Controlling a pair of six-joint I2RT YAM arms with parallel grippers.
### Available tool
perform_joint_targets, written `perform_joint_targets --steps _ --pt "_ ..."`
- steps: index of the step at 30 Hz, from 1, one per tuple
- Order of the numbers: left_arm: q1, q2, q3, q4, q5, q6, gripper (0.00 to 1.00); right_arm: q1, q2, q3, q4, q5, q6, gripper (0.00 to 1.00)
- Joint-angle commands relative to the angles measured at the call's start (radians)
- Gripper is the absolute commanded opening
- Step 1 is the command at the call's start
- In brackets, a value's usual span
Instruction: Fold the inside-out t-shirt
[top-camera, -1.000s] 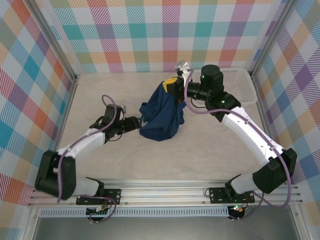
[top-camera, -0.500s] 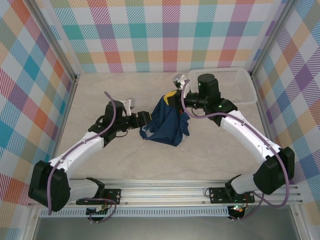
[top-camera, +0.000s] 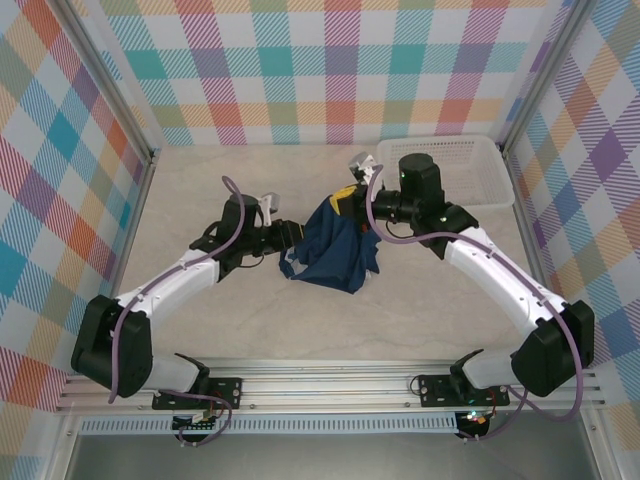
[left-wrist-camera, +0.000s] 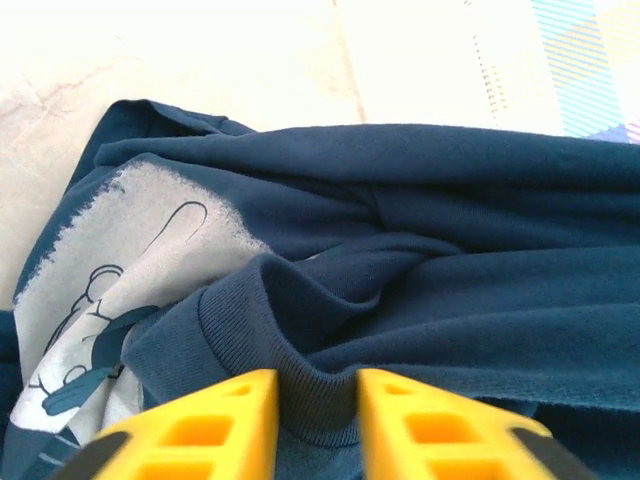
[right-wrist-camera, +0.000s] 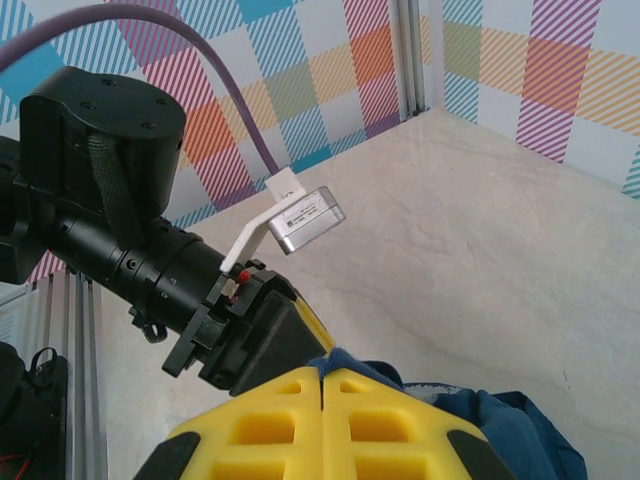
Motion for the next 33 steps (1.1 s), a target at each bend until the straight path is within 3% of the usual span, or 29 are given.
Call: perform_joint_targets --steps 1,7,12,22,28,33 --pt "-0.004 0.016 0.031 0.034 0.036 0.023 0.18 -0.005 -0.035 -0.004 0.061 0.016 0.009 0.00" --pt "-0.001 -0.013 0.031 0.021 0.044 0.048 0.00 -0.006 -0.043 -0.011 0.071 0.082 0.021 0.00" --pt "0.000 -0.109 0.007 -0.002 0.040 0.063 0.00 -0.015 -0.035 -0.002 0.042 0.226 0.052 0.00" --pt "0.000 -0.226 0.002 0.008 0.056 0.072 0.00 -0.015 0.001 0.041 0.013 0.298 0.104 0.00" --pt "0.012 -0.281 0.199 -0.059 -0.047 0.151 0.00 -0.015 0.098 0.225 -0.112 0.426 0.149 0.00" --pt "0.060 -0.382 0.297 -0.103 -0.208 0.182 0.00 -0.015 0.107 0.301 -0.225 0.611 0.065 0.00"
